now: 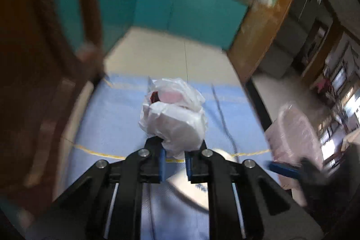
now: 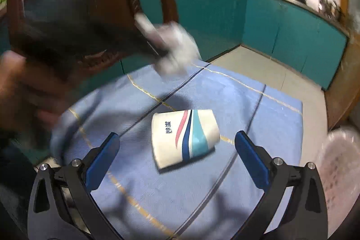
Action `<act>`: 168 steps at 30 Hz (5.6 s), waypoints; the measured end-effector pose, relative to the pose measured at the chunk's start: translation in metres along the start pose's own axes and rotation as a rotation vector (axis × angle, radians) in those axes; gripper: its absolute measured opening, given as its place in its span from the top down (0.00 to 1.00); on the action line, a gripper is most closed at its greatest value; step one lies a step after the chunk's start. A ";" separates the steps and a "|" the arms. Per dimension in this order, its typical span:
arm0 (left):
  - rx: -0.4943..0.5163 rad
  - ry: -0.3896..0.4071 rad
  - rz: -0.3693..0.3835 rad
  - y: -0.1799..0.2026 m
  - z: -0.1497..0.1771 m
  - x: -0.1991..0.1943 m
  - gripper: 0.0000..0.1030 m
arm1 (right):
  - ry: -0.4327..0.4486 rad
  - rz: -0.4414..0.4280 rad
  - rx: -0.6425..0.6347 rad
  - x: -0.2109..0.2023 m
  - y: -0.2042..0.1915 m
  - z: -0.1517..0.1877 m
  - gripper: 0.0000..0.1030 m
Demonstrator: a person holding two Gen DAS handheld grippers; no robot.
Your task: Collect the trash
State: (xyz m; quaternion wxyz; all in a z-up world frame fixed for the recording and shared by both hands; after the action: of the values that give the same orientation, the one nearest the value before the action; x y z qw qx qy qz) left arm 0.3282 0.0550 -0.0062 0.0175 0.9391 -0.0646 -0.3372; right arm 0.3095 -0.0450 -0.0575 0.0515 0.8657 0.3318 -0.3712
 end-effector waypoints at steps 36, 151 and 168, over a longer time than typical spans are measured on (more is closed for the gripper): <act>0.197 -0.007 -0.071 0.069 0.074 -0.054 0.85 | 0.241 0.272 0.409 -0.125 0.005 0.030 0.16; 0.139 -0.050 -0.117 0.049 0.083 -0.073 0.03 | 0.207 0.521 0.468 -0.110 0.011 0.046 0.03; 0.143 -0.053 -0.118 0.050 0.083 -0.071 0.03 | 0.197 0.521 0.473 -0.106 0.012 0.046 0.03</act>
State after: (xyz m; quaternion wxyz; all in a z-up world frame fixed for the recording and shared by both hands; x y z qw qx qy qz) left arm 0.2155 0.0159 -0.0220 -0.0710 0.9308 -0.0334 -0.3570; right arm 0.2354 -0.1268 -0.0206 -0.0896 0.9408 0.0084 -0.3268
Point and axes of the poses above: each gripper's, at about its wrist camera, not at the fingertips, and x roughly the way its jaws point, y to its right, z to its underside, the point moved 6 cm from there along x, roughly the way its jaws point, and after that the axes turned 14 degrees about x, right-handed, at the moved point
